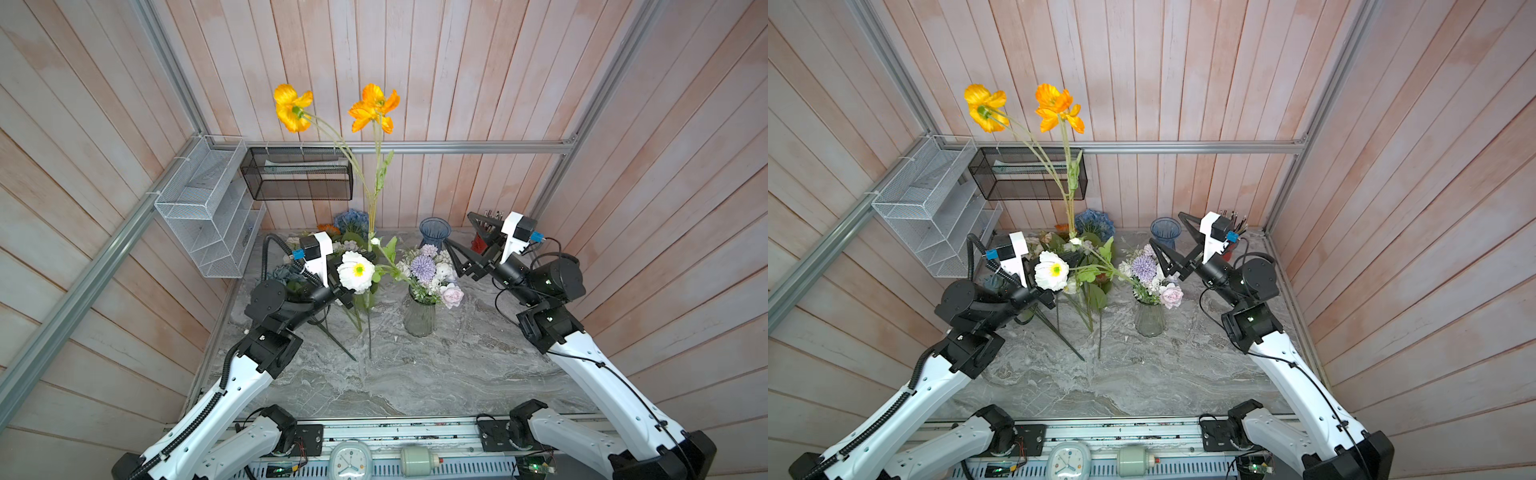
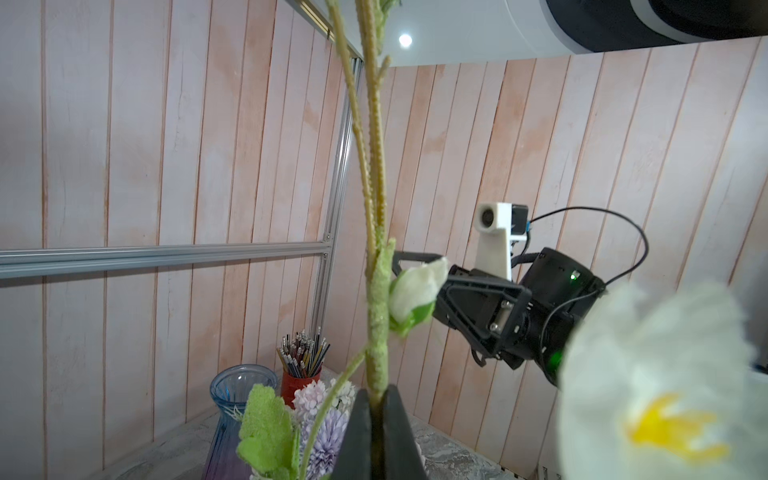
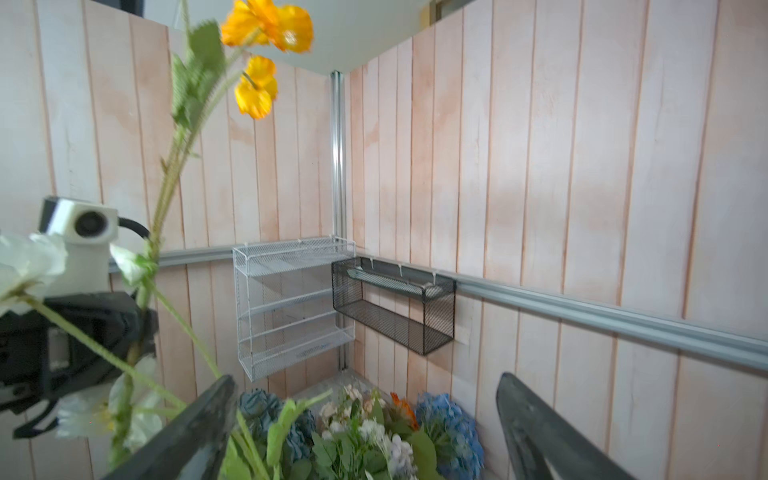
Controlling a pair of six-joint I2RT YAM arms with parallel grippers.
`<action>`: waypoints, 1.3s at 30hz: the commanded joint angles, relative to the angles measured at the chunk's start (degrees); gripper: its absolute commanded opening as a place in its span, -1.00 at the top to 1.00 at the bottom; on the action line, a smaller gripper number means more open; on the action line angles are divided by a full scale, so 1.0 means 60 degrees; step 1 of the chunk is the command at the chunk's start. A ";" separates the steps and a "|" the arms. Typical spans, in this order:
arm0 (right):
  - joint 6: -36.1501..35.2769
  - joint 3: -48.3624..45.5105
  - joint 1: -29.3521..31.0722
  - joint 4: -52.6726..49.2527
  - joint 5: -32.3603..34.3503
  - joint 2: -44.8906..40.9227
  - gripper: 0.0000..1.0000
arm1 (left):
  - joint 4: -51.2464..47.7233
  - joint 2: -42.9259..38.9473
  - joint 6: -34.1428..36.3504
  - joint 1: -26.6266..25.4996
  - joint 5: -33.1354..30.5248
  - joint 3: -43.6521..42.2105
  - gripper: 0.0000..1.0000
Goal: Arrange the flowers into the vase
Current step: 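Lift orange poppies upward with left gripper while right rises toward them, then grasp poppy stems with right gripper and lift them while left releases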
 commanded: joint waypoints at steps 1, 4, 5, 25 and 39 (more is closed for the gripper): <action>0.0147 0.1037 0.0309 0.0487 -0.1186 0.0713 -0.93 | -0.0429 0.0049 0.0595 -0.0030 0.0268 0.0483 1.00; 0.0373 0.1652 0.0644 0.0880 -0.1482 0.1419 -0.90 | -0.0780 0.0093 0.0872 -0.0032 0.0280 0.0547 1.00; 0.0340 0.1771 0.0788 0.0996 -0.1513 0.1592 -0.89 | -0.0849 0.0053 0.0934 -0.0035 0.0239 0.0535 1.00; 0.2233 0.4556 0.2144 0.2287 -0.3366 0.4733 -0.40 | -0.1256 -0.0106 0.2038 -0.0023 -0.0901 0.0471 1.00; 0.2761 0.5373 0.2290 0.2366 -0.3809 0.5414 0.51 | -0.1466 0.0308 0.2463 -0.0025 -0.0828 0.0919 1.00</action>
